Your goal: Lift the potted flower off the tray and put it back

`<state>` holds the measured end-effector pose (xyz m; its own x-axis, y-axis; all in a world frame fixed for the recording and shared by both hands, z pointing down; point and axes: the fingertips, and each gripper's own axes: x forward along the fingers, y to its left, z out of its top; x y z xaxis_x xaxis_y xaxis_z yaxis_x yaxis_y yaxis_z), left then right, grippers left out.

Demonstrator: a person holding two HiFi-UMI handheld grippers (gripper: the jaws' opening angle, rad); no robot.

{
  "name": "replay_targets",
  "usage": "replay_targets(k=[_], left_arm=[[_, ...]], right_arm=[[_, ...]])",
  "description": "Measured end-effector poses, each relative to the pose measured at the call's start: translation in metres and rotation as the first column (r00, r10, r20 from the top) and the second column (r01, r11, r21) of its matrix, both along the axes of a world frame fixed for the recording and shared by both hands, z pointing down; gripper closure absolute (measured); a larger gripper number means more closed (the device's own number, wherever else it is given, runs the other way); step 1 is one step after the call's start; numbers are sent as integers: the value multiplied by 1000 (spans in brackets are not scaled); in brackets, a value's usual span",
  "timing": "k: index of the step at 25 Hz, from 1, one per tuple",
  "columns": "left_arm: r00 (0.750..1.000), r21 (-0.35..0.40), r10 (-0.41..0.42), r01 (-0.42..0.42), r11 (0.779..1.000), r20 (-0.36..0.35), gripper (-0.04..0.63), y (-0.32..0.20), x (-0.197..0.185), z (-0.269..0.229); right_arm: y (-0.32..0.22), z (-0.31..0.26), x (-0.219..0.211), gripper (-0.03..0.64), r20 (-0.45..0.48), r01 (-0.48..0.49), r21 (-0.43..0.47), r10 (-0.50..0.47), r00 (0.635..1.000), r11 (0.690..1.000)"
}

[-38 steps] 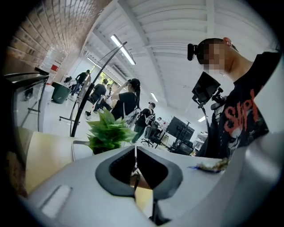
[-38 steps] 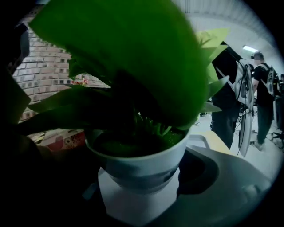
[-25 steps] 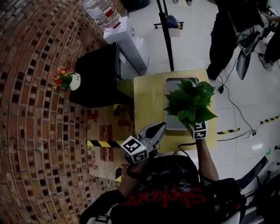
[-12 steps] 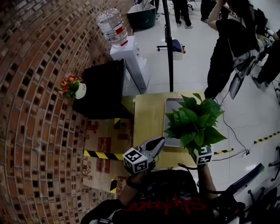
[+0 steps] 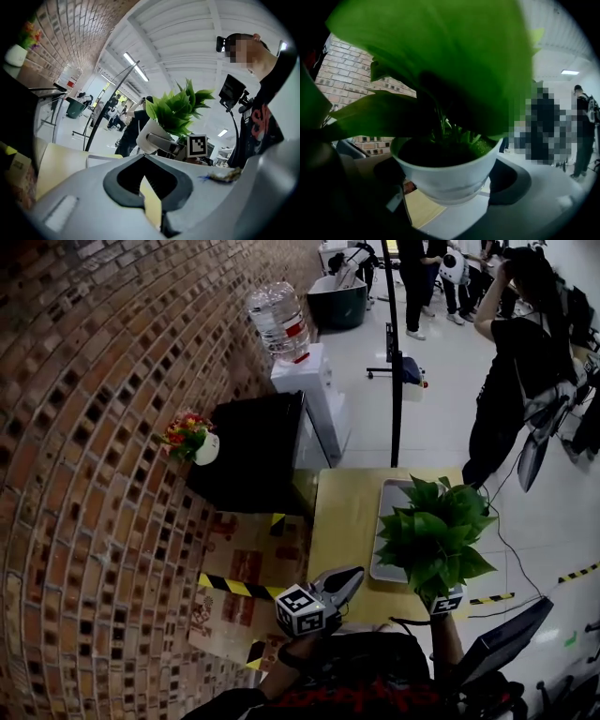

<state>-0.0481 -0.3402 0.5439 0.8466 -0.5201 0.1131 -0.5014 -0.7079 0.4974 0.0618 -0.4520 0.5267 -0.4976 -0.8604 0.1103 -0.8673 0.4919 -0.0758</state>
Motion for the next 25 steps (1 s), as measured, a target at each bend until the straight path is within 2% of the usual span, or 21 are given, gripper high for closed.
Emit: replay_targets(k=[6, 10, 13, 17, 23, 25], left_arm=[[995, -8, -96, 96, 995, -5, 595, 5, -22, -4], [989, 13, -145, 145, 989, -27, 595, 19, -39, -9], [982, 26, -186, 186, 982, -1, 595, 22, -52, -18], [981, 30, -190, 189, 981, 24, 595, 23, -53, -15], [986, 0, -164, 165, 986, 26, 595, 10, -36, -14], [988, -7, -150, 150, 989, 32, 595, 5, -30, -11]], right_arm=[[-14, 50, 3, 95, 27, -20, -13, 21, 999, 1000], [-26, 101, 6, 95, 14, -24, -54, 24, 1000, 998], [-47, 130, 9, 95, -30, -36, -51, 34, 999, 998], [-73, 177, 22, 97, -71, -80, -78, 74, 995, 994], [-91, 263, 15, 95, -116, -58, -211, 34, 993, 976], [-96, 292, 15, 95, -122, -57, -271, 25, 992, 961]])
